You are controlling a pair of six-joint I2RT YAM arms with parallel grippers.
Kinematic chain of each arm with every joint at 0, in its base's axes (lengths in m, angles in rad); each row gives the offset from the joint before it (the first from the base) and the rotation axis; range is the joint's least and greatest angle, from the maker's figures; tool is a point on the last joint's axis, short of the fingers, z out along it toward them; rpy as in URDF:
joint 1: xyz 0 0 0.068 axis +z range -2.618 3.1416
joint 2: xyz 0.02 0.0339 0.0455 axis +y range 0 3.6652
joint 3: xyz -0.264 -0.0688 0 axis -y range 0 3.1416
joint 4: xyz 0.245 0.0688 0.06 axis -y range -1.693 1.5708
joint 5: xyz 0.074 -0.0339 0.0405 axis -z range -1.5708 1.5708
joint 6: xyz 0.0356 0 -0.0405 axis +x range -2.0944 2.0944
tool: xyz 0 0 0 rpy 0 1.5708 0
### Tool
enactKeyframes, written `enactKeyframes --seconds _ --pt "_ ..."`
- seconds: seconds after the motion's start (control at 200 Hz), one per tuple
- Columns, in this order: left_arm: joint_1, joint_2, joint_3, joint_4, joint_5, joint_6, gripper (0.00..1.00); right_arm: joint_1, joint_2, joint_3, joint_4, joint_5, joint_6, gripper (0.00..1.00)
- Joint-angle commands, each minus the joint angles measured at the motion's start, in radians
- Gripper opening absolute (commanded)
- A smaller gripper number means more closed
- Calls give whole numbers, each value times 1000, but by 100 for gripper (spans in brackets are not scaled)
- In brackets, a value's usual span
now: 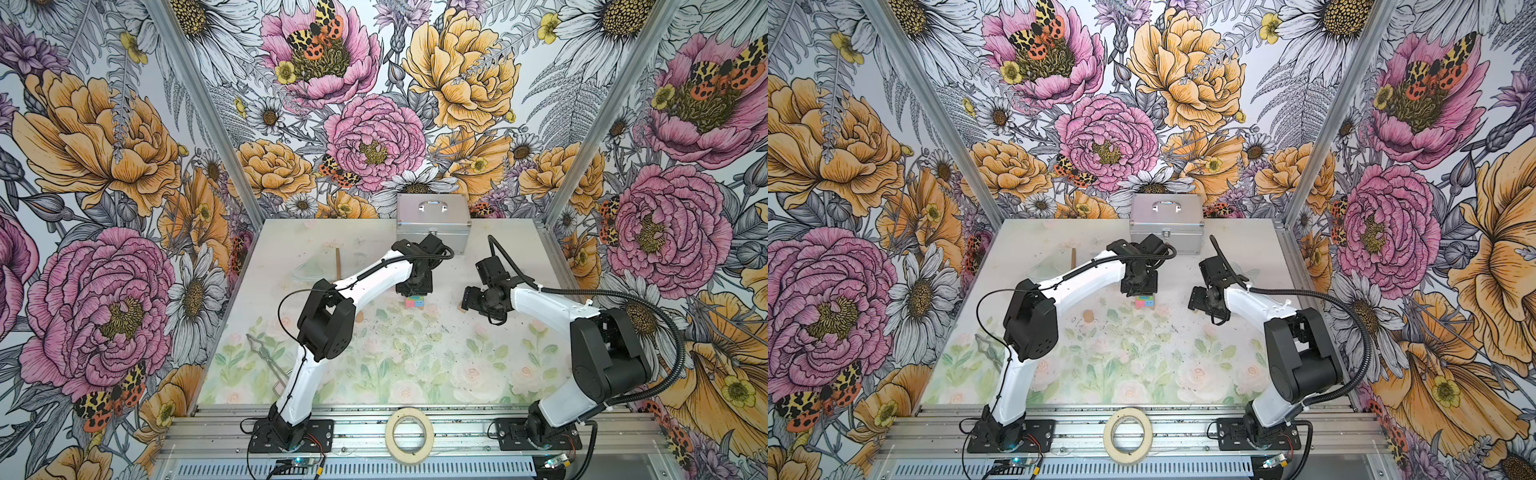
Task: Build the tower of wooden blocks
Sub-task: 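Lower the teal cube onto the lime-green block with the left gripper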
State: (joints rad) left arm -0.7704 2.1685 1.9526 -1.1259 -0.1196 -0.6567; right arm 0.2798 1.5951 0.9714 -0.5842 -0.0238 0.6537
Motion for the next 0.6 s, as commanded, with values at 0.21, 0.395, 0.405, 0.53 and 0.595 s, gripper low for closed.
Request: enactKeyframes --seconds 0.21,0.395,0.405,0.53,0.595 --pt "-8 26 33 -7 -8 -17 4 -5 -28 -11 26 -3 1 81" --pt "-9 28 35 -13 -14 -18 13 -7 -28 -13 25 -2 1 81" --pt "-8 29 36 -14 -15 -17 13 -7 -27 -13 26 -2 1 81" --pt "-10 28 36 -19 -18 -18 17 -7 -28 -12 27 -2 1 81" --pt "-9 28 36 -21 -20 -17 20 -6 -29 -12 27 -3 1 81"
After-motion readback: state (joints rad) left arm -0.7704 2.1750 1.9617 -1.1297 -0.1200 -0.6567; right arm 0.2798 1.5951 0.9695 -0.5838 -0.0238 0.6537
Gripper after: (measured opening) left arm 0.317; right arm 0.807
